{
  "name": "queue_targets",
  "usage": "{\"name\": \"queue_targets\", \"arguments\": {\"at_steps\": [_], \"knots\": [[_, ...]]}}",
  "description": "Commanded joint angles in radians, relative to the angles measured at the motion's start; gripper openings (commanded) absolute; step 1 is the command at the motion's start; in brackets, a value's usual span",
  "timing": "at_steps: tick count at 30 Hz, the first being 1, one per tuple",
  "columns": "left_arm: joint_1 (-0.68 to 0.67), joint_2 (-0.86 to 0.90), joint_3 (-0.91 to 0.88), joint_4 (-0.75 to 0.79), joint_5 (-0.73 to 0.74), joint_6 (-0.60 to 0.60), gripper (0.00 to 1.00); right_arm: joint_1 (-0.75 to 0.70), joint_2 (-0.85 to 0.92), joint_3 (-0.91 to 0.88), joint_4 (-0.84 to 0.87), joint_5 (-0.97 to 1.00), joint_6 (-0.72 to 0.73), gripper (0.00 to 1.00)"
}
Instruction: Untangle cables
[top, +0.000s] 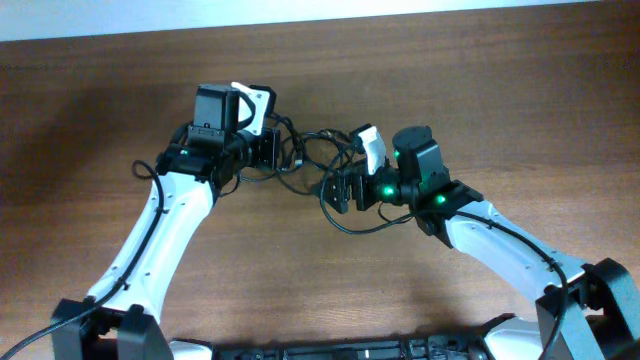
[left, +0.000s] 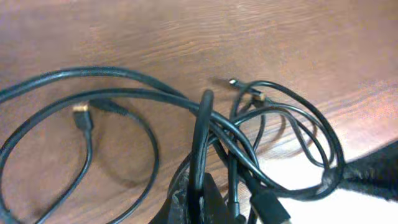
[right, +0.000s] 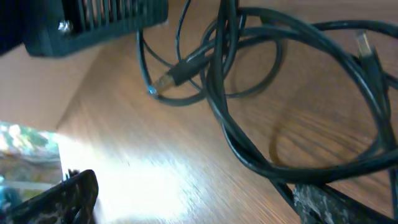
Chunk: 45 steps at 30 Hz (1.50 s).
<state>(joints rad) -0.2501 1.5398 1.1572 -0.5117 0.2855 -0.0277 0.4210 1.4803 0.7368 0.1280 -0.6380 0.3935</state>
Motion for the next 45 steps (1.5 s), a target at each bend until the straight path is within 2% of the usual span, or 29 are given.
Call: {"name": "queue_targets", "arguments": {"at_steps": [1,3,7,11,12,15,17,20,24,27,30,34,38,41,44,45], "knots": [[0.001,-0.009,0.006,0.026,0.174,0.086,0.0,0.005,0.0,0.01,0.01,0.18,0.095,0.99],[0.001,-0.009,0.006,0.031,0.261,0.102,0.0,0.005,0.0,0.01,0.04,0.267,0.15,0.99],[0.001,-0.01,0.006,0.032,0.378,0.113,0.0,0.005,0.0,0.01,0.093,0.301,0.17,0.99],[0.001,-0.03,0.006,0.036,0.507,0.113,0.0,0.005,0.033,0.01,0.072,0.402,0.196,0.99],[0.002,-0.06,0.006,0.048,0.567,0.113,0.0,0.005,0.058,0.01,0.018,0.478,0.24,0.99],[0.01,-0.151,0.006,0.075,0.571,0.112,0.0,-0.003,0.1,0.01,-0.14,0.66,0.348,0.98],[0.035,-0.225,0.006,0.084,0.544,0.112,0.0,-0.034,0.101,0.01,-0.236,0.703,0.402,0.99],[0.116,-0.351,0.006,0.053,0.349,0.106,0.0,-0.122,0.096,0.01,-0.311,0.694,0.408,0.99],[0.179,-0.405,0.006,0.047,0.202,0.079,0.0,-0.206,0.092,0.01,-0.354,0.643,0.359,0.98],[0.235,-0.415,0.006,0.051,0.01,-0.035,0.0,-0.296,0.085,0.01,-0.436,0.651,0.359,0.99],[0.338,-0.422,0.006,0.051,-0.073,-0.146,0.0,-0.435,0.085,0.01,-0.514,0.651,0.314,0.98],[0.472,-0.404,0.006,0.05,-0.064,-0.182,0.0,-0.604,0.085,0.01,-0.579,0.645,0.222,0.99],[0.495,-0.38,0.006,0.05,0.053,-0.181,0.0,-0.623,0.085,0.01,-0.581,0.574,0.1,0.98],[0.495,-0.349,0.006,0.051,0.052,-0.181,0.0,-0.611,0.081,0.015,-0.566,0.506,0.052,0.99],[0.491,-0.306,0.006,0.043,0.211,-0.165,0.0,-0.611,0.043,0.028,-0.563,0.359,-0.005,0.98],[0.484,-0.289,0.006,0.043,0.293,-0.116,0.0,-0.611,0.013,0.035,-0.562,0.284,-0.028,0.98]]}}
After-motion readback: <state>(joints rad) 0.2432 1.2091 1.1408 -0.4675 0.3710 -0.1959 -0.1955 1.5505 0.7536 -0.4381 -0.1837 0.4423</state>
